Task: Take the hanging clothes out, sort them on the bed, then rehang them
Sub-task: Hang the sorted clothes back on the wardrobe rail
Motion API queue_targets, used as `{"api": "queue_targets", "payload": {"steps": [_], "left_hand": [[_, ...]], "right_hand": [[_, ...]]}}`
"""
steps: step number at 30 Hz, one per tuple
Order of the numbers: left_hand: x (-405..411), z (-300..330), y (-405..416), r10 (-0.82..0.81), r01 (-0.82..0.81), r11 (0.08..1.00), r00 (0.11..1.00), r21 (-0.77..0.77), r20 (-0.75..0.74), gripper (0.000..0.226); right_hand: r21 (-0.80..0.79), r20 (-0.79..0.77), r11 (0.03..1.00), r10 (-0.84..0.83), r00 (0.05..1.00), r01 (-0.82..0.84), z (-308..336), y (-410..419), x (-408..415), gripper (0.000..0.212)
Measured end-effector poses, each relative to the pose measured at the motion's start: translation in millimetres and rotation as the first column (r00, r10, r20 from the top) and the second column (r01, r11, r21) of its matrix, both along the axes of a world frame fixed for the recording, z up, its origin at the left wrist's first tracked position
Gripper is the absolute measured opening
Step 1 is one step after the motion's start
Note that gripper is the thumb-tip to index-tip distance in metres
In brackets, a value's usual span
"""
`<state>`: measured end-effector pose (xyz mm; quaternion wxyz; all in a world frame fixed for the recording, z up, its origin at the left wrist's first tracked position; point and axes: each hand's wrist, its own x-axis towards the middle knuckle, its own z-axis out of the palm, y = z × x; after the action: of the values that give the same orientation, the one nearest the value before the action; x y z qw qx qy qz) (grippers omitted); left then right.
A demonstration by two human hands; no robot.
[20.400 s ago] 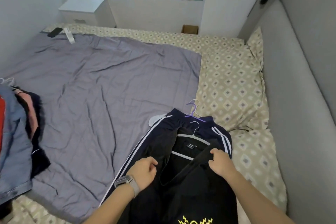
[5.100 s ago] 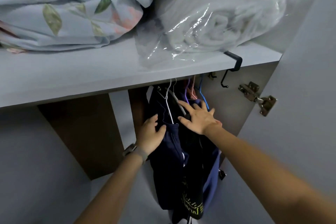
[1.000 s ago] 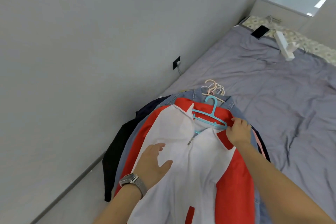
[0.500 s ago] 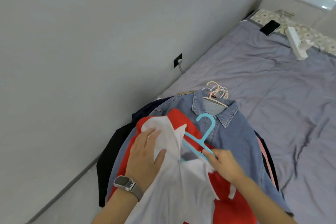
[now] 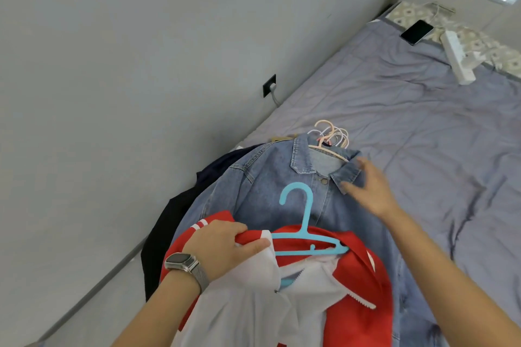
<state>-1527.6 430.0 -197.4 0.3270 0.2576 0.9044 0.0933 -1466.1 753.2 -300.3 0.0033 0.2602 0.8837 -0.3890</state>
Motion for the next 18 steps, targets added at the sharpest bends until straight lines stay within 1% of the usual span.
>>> {"api": "queue_targets", "payload": {"steps": [1,2,3,4,6,8,9,11,13,15,16,18], "left_hand": [[-2,-2,-2,0.017,-0.016,1.0,1.0,-0.012,0.015,0.057],[-4,-4,-4,0.039,-0.039,0.999,0.999,-0.02,0.026,0.06],[-5,-6,-6,0.06,-0.059,0.998,0.998,-0.022,0.031,0.06],[-6,-9,-8,0.075,-0.074,0.997,0.997,-0.017,0.033,0.06],[-7,-11,-11,0.09,-0.09,0.996,0.995,-0.007,0.031,0.059],[-6,-11,-14,0.11,-0.111,0.994,0.993,0.01,0.038,0.061],[-5,-11,-16,0.133,-0.134,0.991,0.99,0.027,0.05,0.064],[-3,-10,-19,0.181,-0.186,0.98,0.98,0.064,0.084,0.068],[-1,-9,-22,0.208,-0.22,0.971,0.97,0.092,0.126,0.057],[3,-7,-23,0.203,-0.223,0.968,0.966,0.117,0.159,0.041],[6,-6,-22,0.191,-0.212,0.969,0.967,0.123,0.167,0.037],[10,-2,-24,0.151,-0.168,0.977,0.98,0.129,0.133,0.033]], "right_hand": [[0.06,0.101,0.996,-0.066,0.993,0.06,-11,14,-15,0.066],[0.096,0.231,0.99,-0.124,0.965,0.105,-23,27,-27,0.073],[0.107,0.351,0.987,-0.153,0.924,0.123,-37,36,-33,0.08],[0.086,0.443,0.988,-0.153,0.883,0.128,-49,40,-36,0.084],[0.022,0.534,0.993,-0.109,0.838,0.115,-64,38,-37,0.079],[0.095,0.564,0.995,-0.069,0.823,0.018,-69,31,-36,0.07],[0.148,0.567,0.988,-0.057,0.822,-0.034,-66,27,-36,0.065],[0.212,0.522,0.975,-0.06,0.851,-0.061,-55,20,-34,0.053],[0.219,0.411,0.976,-0.098,0.906,0.006,-42,12,-23,0.047],[0.178,0.244,0.976,-0.164,0.956,0.122,-27,-4,-5,0.047],[0.145,0.168,0.975,-0.191,0.967,0.167,-19,-15,5,0.046],[0.028,0.085,0.978,-0.207,0.975,0.205,-4,-38,28,0.05]]}}
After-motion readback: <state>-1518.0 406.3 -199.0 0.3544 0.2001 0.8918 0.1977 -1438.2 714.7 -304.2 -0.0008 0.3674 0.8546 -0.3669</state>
